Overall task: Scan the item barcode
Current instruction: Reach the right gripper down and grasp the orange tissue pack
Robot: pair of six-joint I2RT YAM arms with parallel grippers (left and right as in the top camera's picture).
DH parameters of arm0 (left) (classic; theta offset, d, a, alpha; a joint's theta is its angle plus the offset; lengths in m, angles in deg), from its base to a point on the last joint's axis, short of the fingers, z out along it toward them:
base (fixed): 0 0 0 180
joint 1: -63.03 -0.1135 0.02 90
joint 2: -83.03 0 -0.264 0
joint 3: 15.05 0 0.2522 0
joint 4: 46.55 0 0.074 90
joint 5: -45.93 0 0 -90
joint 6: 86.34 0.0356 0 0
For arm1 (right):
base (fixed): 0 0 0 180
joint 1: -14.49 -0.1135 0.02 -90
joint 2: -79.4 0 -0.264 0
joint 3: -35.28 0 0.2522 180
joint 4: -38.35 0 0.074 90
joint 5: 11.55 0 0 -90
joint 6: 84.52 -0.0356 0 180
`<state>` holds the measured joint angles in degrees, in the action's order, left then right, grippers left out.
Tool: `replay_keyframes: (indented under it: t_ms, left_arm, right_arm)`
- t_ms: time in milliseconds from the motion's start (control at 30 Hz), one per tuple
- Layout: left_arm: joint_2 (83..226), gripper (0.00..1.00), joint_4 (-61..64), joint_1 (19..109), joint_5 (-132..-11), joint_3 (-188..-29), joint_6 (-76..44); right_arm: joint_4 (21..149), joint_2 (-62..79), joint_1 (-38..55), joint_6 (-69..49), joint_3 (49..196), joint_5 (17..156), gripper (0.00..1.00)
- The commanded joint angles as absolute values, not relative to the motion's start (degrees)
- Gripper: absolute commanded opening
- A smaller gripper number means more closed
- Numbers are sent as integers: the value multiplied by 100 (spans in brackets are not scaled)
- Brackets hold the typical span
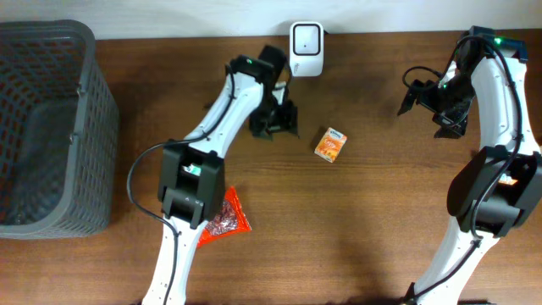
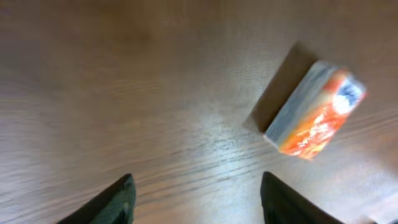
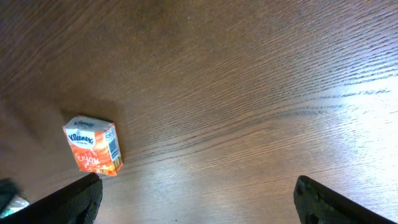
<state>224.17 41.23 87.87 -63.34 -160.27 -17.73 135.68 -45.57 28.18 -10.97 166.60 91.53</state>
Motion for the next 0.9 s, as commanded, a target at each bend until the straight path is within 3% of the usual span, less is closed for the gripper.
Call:
replay_keyframes:
  t_ms: [0,100,200,500,700,767,867]
  left_arm:
    - [22222,61,4252,8879,-5925,-16694,-1113]
    - [22231,63,4250,9008,-5720,-16692,-1082]
    - [22231,71,4289,9039,-5361,-16652,-1084]
    - [22231,71,4278,8945,-4544,-16652,-1746]
    - [22231,70,4337,8757,-4065,-16652,-1786]
    - [22231,70,4446,8660,-3864,-16652,-1974]
    - [22231,70,4534,8531,-3844,-16652,-1993]
  right_arm:
    - [13566,-4441,2840,-1103,16747,9127,98]
    - [13566,-4441,2840,-1110,16747,9136,99]
    - [13498,-4441,2838,-1335,16747,9304,98]
    - [13410,-4445,2552,-1123,16745,10711,99]
    - [13142,-4555,1227,-1857,16734,9153,94]
    - [13135,-4648,733,-2690,16734,8244,80]
    - [13104,-4762,252,-3409,16734,7765,75]
